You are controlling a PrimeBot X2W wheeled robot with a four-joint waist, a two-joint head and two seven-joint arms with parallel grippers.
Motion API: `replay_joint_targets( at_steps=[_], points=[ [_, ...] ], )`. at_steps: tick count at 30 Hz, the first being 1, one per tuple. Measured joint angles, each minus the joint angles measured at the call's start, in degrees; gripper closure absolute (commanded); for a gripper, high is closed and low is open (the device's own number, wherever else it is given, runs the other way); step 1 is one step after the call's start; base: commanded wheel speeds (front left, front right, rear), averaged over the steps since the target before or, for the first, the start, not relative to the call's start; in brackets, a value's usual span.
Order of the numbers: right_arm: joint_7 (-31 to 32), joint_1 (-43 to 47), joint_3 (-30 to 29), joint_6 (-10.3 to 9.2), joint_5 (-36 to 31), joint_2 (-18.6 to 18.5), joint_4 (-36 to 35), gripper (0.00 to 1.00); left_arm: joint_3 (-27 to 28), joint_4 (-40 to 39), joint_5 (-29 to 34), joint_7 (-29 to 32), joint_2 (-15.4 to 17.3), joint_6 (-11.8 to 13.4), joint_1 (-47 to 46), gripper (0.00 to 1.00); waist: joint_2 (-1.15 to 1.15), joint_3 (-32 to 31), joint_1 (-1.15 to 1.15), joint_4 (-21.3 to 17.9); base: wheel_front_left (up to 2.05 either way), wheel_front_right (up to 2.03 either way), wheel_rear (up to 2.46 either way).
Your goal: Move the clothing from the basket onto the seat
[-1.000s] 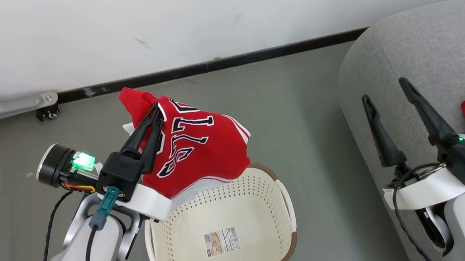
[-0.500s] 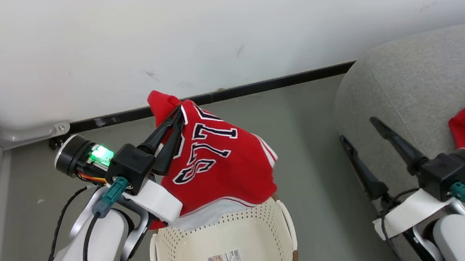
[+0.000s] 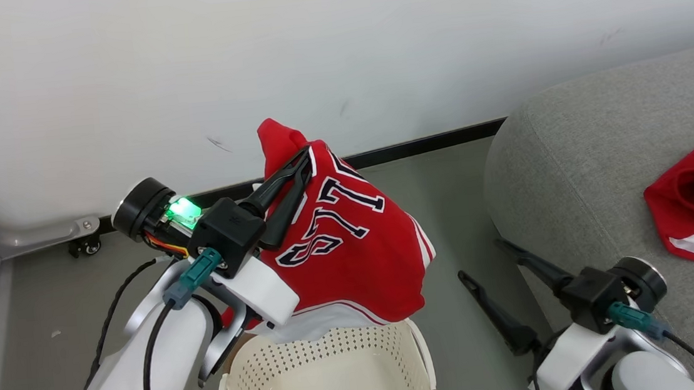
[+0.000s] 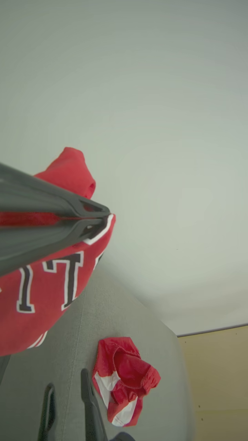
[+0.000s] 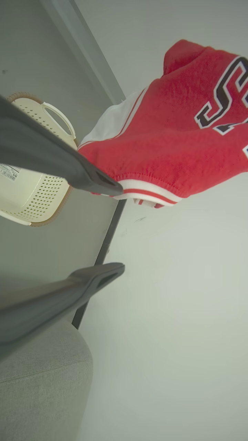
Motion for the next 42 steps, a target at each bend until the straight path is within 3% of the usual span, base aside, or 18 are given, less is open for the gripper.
replay_joint_targets(
  at_steps=[12, 28, 29, 30, 32, 34, 42],
  points=[
    [2.45, -5.02, 11.54, 0.0, 5.36, -1.76, 2.79, 0.0, -2.68, -0.93, -0.89, 1.89, -1.15, -0.58, -0.98, 1.0, 0.0, -1.66, 0.0, -0.71, 0.0, 0.0, 0.0],
    [3.28, -11.24, 21.01, 0.0, 13.86, -0.11, 7.42, 0.0, -5.83, -2.13, -1.74, 3.5, -2.98, -1.02, -2.54, 1.0, 0.0, -3.16, 0.0, 1.26, 0.0, 0.0, 0.0],
    [3.22, -11.62, 21.36, 0.0, 14.17, 0.03, 7.67, 0.16, -6.0, -2.14, -2.0, 3.5, -3.18, -1.02, -2.54, 1.0, 0.0, -3.23, 0.0, 1.43, 0.0, 0.0, 0.0],
    [2.93, -12.0, 21.72, 0.0, 14.43, 0.2, 8.1, 0.5, -6.12, -2.18, -2.14, 3.52, -3.37, -1.02, -2.54, 1.0, 0.0, -3.31, 0.0, 1.59, 0.0, 0.0, 0.0],
    [2.15, -12.77, 22.47, 0.0, 14.64, 0.23, 8.92, 0.66, -6.22, -2.21, -2.67, 3.53, -3.58, -1.08, -2.54, 1.0, 0.0, -3.43, 0.0, 1.91, 0.0, 0.0, 0.0],
    [1.3, -13.38, 22.85, 0.0, 14.71, 0.22, 9.36, 1.0, -6.21, -2.2, -3.21, 3.91, -3.74, -1.37, -2.54, 1.0, 0.0, -3.5, 0.0, 2.22, 0.0, 0.0, 0.0],
    [-2.37, -13.61, 22.92, 0.0, 16.66, -0.71, 9.64, 1.0, -4.93, -0.12, -5.26, 3.92, -3.41, -1.43, -1.84, 1.0, 0.0, -3.36, 0.0, 2.32, 0.0, 0.0, 0.0]
  ],
)
